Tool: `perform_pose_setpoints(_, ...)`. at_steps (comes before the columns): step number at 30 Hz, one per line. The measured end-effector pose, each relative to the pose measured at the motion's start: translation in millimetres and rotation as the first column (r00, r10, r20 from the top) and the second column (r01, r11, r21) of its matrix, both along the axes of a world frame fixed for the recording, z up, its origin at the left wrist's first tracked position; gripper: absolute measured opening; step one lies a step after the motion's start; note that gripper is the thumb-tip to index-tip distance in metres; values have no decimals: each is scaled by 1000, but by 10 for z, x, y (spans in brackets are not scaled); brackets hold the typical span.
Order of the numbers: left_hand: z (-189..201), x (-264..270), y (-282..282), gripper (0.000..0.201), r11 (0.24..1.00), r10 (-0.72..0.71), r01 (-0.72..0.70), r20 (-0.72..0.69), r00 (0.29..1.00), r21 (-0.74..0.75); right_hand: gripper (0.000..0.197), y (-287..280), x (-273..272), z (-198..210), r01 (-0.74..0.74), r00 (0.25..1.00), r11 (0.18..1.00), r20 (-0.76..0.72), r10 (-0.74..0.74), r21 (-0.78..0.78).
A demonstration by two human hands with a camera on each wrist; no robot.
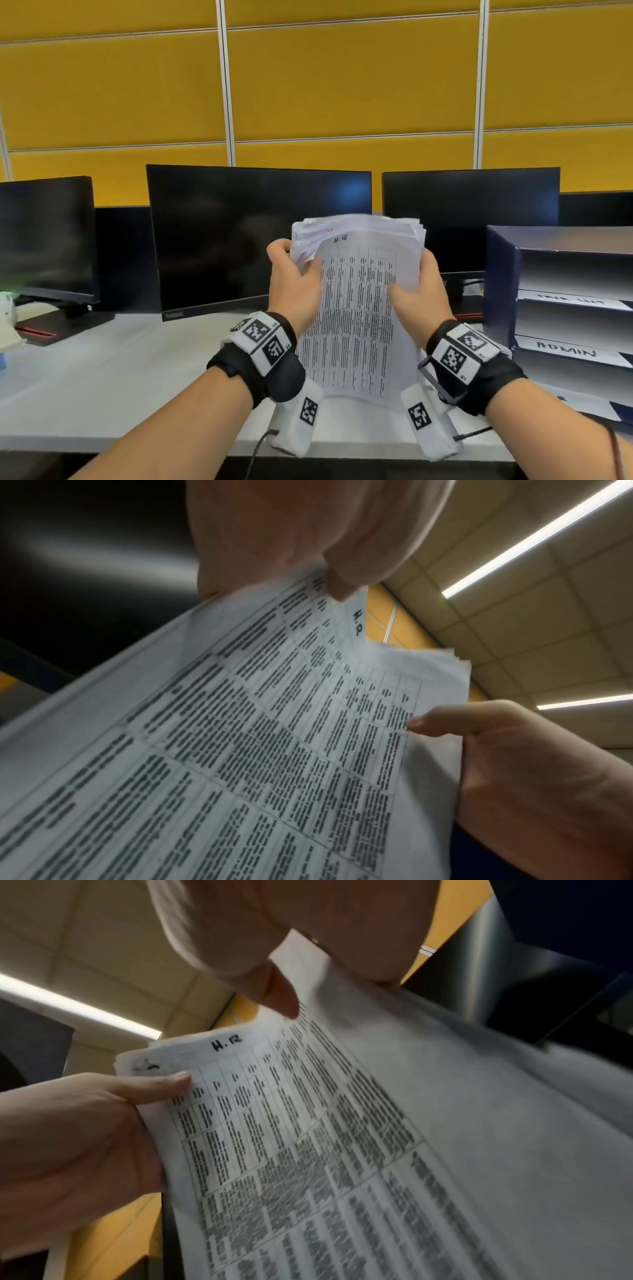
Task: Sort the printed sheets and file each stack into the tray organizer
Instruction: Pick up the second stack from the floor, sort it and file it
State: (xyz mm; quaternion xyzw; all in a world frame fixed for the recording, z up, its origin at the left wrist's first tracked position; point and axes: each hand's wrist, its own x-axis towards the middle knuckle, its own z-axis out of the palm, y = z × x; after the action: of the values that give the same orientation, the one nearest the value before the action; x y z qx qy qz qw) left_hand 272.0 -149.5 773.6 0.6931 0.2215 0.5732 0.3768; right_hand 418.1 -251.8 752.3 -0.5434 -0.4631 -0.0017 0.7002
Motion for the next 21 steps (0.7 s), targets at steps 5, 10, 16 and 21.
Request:
perform_pose_setpoints(5,-55,-83,139,46,998,28,-25,-47,999,64,106,-61,40,169,256,917,959,344,-202,-119)
perform_pose_setpoints(10,-52,-118,187,57,993,66,-54,-112,992,109,81,-73,-59,361,499,766,838,564,-308,-221)
perform_pose_setpoints(16,-56,-171,279,59,998,68,-66,-113,991,24,61,-92,-63,346,513,675,855,653,-344,-80)
perform_pose_setpoints(21,-25,-181,267,62,999,32,-33,-132,991,-4,49,-109,-54,337,478,730,876,584,-355,-65)
